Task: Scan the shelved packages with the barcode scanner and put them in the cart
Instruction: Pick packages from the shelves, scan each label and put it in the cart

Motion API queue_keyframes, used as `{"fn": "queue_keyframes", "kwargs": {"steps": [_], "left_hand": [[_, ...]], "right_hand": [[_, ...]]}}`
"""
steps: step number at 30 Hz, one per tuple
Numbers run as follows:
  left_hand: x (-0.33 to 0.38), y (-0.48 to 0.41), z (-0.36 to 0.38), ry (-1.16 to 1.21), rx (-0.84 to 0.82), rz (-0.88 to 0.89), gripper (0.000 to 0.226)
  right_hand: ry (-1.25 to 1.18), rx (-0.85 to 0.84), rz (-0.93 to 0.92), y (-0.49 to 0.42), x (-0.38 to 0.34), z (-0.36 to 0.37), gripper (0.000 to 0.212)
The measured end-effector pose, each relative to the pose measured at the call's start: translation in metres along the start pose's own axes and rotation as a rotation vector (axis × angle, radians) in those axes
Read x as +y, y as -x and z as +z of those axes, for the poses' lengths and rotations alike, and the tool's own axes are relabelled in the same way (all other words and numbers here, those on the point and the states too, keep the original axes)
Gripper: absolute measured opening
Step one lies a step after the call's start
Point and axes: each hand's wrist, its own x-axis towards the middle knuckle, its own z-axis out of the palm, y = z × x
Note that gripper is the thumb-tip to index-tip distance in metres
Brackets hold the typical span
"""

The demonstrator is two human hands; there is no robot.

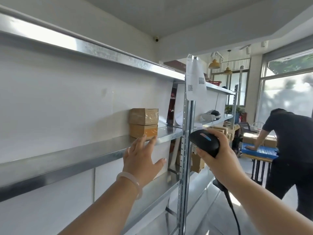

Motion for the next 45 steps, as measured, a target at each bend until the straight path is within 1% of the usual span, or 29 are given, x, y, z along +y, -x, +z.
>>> {"fn": "queue_keyframes", "kwargs": {"steps": [4, 9, 14, 17, 21, 28, 31, 34, 36, 40, 42, 45], "left_hand": [[0.004, -0.047, 0.025, 0.005, 0.009, -0.062, 0.076], [0.001, -0.101, 0.046, 0.017, 0.049, -0.147, 0.075], [-0.006, -0.146, 0.059, 0.019, 0.044, -0.182, 0.076], [-0.016, -0.174, 0.062, 0.032, 0.092, -0.191, 0.077], [-0.033, -0.203, 0.069, 0.046, 0.112, -0.197, 0.077], [-0.064, -0.257, 0.079, 0.054, 0.149, -0.195, 0.086], [-0.069, -0.271, 0.085, 0.131, 0.168, -0.220, 0.093], [-0.068, -0.280, 0.090, 0.227, 0.250, -0.224, 0.098], [-0.072, -0.285, 0.094, 0.206, 0.272, -0.230, 0.091], [-0.079, -0.293, 0.099, 0.178, 0.342, -0.215, 0.068], [-0.080, -0.292, 0.101, 0.180, 0.388, -0.193, 0.063], [-0.080, -0.287, 0.105, 0.178, 0.457, -0.140, 0.062]], "right_hand": [[-0.011, -0.049, -0.022, -0.054, 0.032, 0.015, 0.054], [-0.036, -0.093, -0.050, -0.123, 0.060, 0.034, 0.059], [-0.096, -0.124, -0.056, -0.171, 0.078, 0.073, 0.061], [-0.122, -0.114, -0.081, -0.194, 0.083, 0.097, 0.060], [-0.140, -0.105, -0.102, -0.221, 0.085, 0.125, 0.059], [-0.241, -0.056, -0.073, -0.273, 0.090, 0.161, 0.058], [-0.269, -0.085, -0.077, -0.291, 0.093, 0.178, 0.058], [-0.318, -0.108, -0.068, -0.306, 0.098, 0.193, 0.057], [-0.337, -0.122, -0.069, -0.313, 0.102, 0.201, 0.057], [-0.387, -0.147, -0.067, -0.321, 0.106, 0.209, 0.055], [-0.423, -0.151, -0.070, -0.324, 0.107, 0.209, 0.055], [-0.483, -0.150, -0.078, -0.328, 0.106, 0.204, 0.056]]}}
